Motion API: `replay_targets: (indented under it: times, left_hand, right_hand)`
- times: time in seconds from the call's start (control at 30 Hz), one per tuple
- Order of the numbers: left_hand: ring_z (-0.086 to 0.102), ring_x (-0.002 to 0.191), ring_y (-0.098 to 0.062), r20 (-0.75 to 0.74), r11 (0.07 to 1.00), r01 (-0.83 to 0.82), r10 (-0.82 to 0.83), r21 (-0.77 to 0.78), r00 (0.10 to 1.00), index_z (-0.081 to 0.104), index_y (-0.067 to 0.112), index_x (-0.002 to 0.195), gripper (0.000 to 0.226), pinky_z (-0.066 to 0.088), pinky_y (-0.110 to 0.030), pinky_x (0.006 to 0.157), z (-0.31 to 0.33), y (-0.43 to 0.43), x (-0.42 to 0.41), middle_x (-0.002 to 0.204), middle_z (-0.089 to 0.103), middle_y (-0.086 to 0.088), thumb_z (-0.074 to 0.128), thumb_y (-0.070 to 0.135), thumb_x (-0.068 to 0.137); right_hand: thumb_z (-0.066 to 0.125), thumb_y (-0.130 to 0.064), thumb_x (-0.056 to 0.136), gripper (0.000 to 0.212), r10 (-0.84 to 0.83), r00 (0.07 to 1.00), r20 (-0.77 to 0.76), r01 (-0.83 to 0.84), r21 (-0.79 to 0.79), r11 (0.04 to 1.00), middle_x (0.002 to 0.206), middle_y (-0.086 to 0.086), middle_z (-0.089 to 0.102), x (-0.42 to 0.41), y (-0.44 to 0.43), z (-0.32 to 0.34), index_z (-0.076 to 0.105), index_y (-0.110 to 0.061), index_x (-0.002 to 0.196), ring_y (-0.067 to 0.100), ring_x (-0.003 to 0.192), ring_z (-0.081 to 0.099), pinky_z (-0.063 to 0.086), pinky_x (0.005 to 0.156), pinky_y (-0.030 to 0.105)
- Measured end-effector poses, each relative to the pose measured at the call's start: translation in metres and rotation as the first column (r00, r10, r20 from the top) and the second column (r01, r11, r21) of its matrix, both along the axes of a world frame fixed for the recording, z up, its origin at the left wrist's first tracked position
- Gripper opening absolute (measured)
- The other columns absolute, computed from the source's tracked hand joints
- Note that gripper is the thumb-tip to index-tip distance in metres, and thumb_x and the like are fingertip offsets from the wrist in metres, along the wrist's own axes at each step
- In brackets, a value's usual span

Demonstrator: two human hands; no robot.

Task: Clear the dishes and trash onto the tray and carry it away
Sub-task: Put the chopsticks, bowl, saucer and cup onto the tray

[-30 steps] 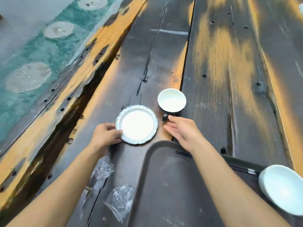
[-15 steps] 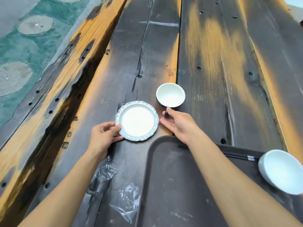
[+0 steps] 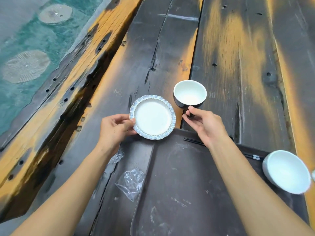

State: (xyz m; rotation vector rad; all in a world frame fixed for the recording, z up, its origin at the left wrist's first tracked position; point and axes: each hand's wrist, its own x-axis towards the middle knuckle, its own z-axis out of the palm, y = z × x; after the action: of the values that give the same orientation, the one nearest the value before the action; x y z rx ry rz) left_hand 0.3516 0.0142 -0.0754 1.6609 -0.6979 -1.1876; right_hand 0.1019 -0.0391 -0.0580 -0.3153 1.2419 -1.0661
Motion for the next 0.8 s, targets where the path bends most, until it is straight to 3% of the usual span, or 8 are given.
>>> replay_targets:
  times: [0.13,0.23,0.37,0.6,0.8]
  left_hand:
    - [0.071,0.063,-0.021,-0.044,1.0,-0.011,0.011,0.006,0.999,0.07,-0.007,0.097,0.01,0.06,-0.027,0.06,0.003,0.036,-0.017,0.077,0.069,-0.021,0.066,-0.006,0.088]
    - [0.069,0.057,-0.017,-0.045,0.999,-0.016,0.018,0.051,0.999,0.069,-0.008,0.096,0.009,0.061,-0.029,0.06,-0.003,0.061,-0.034,0.072,0.065,-0.018,0.066,-0.008,0.088]
    - [0.068,0.054,-0.016,-0.041,0.994,0.005,-0.001,0.108,0.999,0.069,-0.007,0.093,0.007,0.061,-0.028,0.059,-0.01,0.086,-0.056,0.071,0.062,-0.016,0.065,-0.009,0.088]
    - [0.069,0.056,-0.014,-0.024,0.988,0.023,-0.019,0.152,1.0,0.071,-0.001,0.089,0.005,0.063,-0.032,0.064,-0.021,0.098,-0.075,0.058,0.065,-0.004,0.067,-0.005,0.088]
    - [0.071,0.059,-0.02,0.167,0.975,0.04,-0.078,0.22,0.983,0.073,0.013,0.086,0.004,0.061,-0.044,0.08,-0.028,0.1,-0.082,0.064,0.074,-0.005,0.074,0.01,0.084]
  right_hand:
    - [0.069,0.007,0.085,0.009,0.026,0.999,0.047,-0.024,-0.042,0.999,0.077,0.016,0.064,-0.012,0.036,0.009,0.068,0.013,0.091,0.023,0.08,0.065,0.057,0.092,0.044]
    - [0.065,0.006,0.087,0.01,0.042,0.997,0.061,-0.038,-0.059,0.998,0.078,0.017,0.064,-0.021,0.071,0.011,0.068,0.014,0.094,0.025,0.084,0.064,0.055,0.095,0.046]
    - [0.063,0.007,0.089,0.016,0.038,0.999,0.019,-0.037,-0.043,0.998,0.075,0.018,0.067,-0.034,0.116,0.01,0.074,0.009,0.077,0.028,0.086,0.066,0.053,0.097,0.048]
    - [0.066,0.002,0.085,0.017,0.084,0.995,-0.055,-0.084,0.002,0.996,0.084,0.024,0.071,-0.049,0.172,0.002,0.075,0.011,0.073,0.043,0.112,0.065,0.054,0.097,0.044]
    - [0.066,0.0,0.087,0.017,0.076,0.997,-0.028,-0.076,0.024,0.997,0.088,0.025,0.072,-0.038,0.185,-0.004,0.075,0.012,0.079,0.038,0.11,0.067,0.054,0.097,0.041]
